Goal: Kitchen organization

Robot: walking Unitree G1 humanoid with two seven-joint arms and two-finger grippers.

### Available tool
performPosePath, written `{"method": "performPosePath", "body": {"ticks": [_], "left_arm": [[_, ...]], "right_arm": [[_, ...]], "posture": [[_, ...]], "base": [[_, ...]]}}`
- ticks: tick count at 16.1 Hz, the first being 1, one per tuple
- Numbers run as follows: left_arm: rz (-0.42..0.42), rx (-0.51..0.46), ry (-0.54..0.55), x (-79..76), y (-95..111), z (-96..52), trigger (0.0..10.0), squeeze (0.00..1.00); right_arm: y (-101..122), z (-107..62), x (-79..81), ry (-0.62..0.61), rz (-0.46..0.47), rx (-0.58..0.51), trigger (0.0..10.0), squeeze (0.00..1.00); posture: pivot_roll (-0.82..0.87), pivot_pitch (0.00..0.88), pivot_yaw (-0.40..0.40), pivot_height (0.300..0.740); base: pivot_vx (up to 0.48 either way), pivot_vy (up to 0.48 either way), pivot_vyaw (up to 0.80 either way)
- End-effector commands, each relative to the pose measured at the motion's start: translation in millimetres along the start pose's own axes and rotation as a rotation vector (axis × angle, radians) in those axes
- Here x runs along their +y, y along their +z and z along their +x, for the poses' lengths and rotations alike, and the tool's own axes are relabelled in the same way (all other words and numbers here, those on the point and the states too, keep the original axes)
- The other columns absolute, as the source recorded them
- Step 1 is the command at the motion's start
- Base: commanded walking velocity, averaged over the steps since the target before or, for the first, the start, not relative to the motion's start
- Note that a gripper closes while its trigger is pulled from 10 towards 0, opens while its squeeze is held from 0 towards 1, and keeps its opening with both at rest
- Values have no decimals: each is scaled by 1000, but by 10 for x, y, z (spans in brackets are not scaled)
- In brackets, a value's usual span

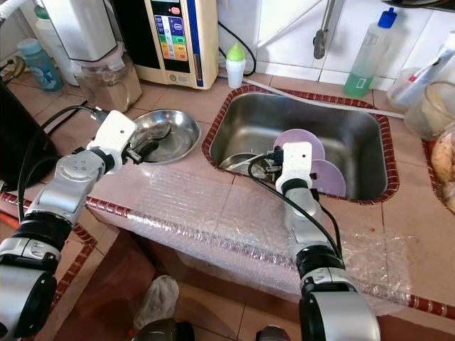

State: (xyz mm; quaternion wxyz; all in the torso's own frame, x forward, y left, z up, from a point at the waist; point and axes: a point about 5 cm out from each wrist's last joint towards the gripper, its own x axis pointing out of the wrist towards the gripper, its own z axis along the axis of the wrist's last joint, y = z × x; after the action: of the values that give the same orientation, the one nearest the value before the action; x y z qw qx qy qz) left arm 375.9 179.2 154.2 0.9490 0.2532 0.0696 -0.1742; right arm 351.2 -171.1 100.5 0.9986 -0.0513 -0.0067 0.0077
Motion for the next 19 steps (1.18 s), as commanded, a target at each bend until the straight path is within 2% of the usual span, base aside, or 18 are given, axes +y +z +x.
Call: {"method": "performPosePath", "body": {"ticks": [1,3,4,5,6,7,8,9,11,12,13,14,15,16,19], "left_arm": [[6,21,27,103,15,-5,10000,1000],[0,65,24,105,-39,14,10000,1000],[-7,75,20,97,-52,25,10000,827],[-30,85,17,87,-69,36,10000,0],[-52,89,-2,67,-78,43,10000,0],[-90,90,-34,25,-82,60,3137,0],[-104,100,-56,-7,-92,69,1137,0],[-125,111,-79,-41,-101,80,0,0],[-152,132,-128,-94,-118,98,0,0],[-158,144,-153,-113,-126,99,0,0],[-163,157,-170,-114,-135,99,0,0],[-165,173,-171,-94,-149,93,0,0],[-167,177,-172,-88,-153,92,0,0],[-161,179,-169,-58,-149,88,0,0],[-171,177,-180,-31,-142,81,0,0]], "right_arm": [[-51,-24,22,7,25,11,10000,1000],[-80,-56,82,47,56,10,10000,1000],[-76,-69,90,60,52,-1,10000,1000],[-77,-83,96,79,62,-3,10000,1000],[-77,-94,93,87,78,-4,10000,1000],[-83,-123,76,94,67,-9,10000,1000],[-86,-139,61,95,65,-11,10000,914],[-87,-153,44,95,65,-14,10000,729],[-83,-174,22,97,67,-16,10000,686],[-79,-180,21,99,66,-16,10000,573],[-74,-185,24,103,66,-15,10000,212],[-71,-186,32,107,68,-14,10000,51],[-70,-186,34,108,68,-14,10000,51],[-60,-188,46,113,69,-15,10000,0],[-44,-182,76,124,74,-12,10000,0]], "posture": [[-82,26,51,740],[-82,28,56,740],[-82,28,56,740],[-86,36,59,740],[-90,37,60,740],[-100,34,61,740],[-105,33,63,740],[-110,32,64,740],[-113,32,66,740],[-116,32,69,740],[-117,31,71,740],[-117,30,73,740],[-117,30,73,740],[-117,30,73,740],[-110,27,72,740]], "base": [[0,0,0],[0,0,0],[0,0,0],[0,0,0],[0,0,0],[0,0,0],[0,0,0],[0,0,0],[0,0,0],[0,0,0],[0,0,0],[0,0,0],[0,0,0],[0,0,0],[0,0,0]]}}
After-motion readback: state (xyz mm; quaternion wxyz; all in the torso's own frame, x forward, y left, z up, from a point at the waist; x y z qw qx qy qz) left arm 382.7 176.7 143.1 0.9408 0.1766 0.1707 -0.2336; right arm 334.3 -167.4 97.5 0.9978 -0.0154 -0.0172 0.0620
